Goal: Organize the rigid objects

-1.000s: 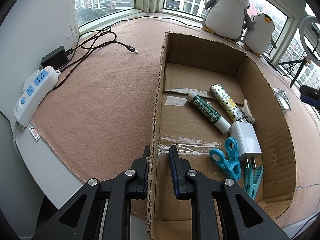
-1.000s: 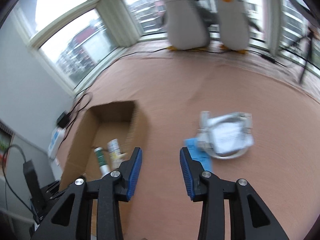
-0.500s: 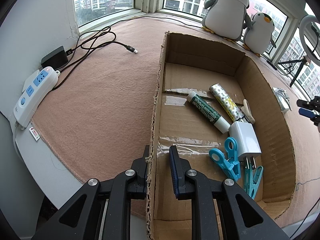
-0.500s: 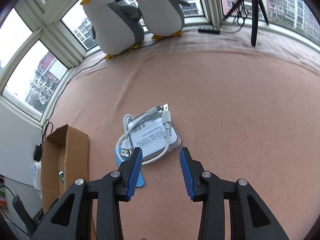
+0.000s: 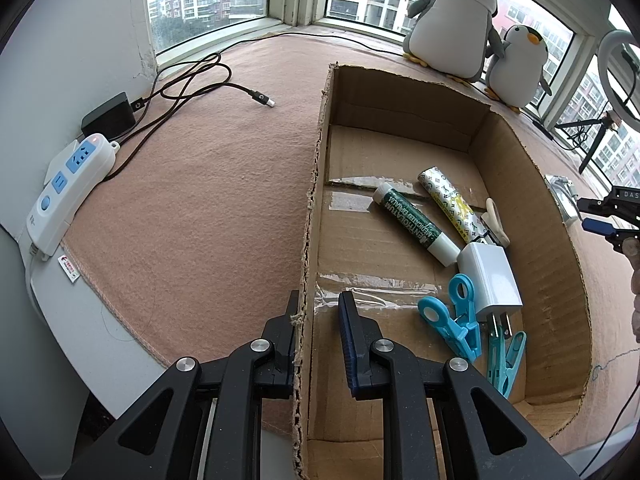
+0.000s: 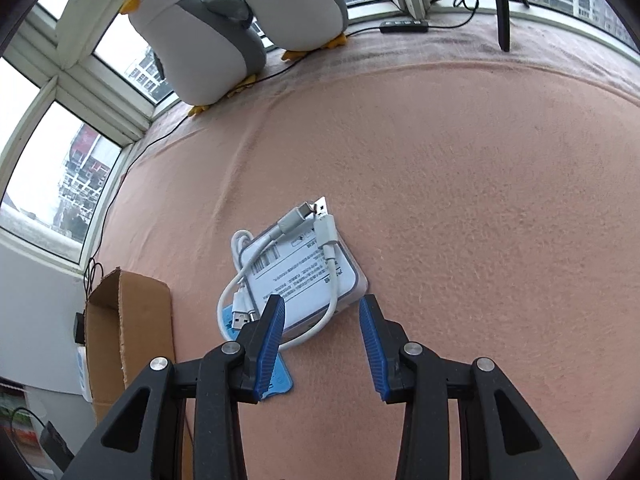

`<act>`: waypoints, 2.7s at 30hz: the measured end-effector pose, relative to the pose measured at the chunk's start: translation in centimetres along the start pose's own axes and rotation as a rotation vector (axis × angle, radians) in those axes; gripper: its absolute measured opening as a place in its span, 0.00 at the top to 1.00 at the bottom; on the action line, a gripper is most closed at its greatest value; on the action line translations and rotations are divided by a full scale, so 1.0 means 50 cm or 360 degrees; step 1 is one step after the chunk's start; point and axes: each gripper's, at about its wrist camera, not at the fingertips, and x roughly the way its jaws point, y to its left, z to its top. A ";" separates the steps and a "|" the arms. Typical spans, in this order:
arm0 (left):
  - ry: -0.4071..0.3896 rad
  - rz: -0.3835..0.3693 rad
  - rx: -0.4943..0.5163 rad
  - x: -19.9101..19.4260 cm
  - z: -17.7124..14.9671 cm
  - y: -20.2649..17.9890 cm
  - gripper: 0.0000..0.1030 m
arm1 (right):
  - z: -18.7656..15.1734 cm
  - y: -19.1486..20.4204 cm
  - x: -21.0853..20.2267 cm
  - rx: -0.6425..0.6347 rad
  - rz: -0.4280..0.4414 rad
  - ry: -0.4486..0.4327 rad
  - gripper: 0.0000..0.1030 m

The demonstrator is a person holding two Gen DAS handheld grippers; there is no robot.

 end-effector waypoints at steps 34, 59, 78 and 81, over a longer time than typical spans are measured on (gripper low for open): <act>0.0000 -0.0001 0.0002 0.000 -0.001 -0.003 0.82 | 0.013 0.020 -0.038 -0.0075 0.0015 -0.0120 0.97; -0.0002 -0.0006 -0.0004 0.000 0.001 0.000 0.82 | 0.033 0.151 -0.121 -0.0346 0.0069 -0.0249 0.97; 0.0000 -0.0015 -0.0005 0.000 0.004 0.002 0.82 | -0.065 0.378 -0.051 -0.0637 0.0361 -0.0054 0.97; 0.0001 -0.0020 -0.0007 0.001 0.004 0.003 0.82 | -0.073 0.394 -0.020 -0.0645 0.0353 -0.0016 0.97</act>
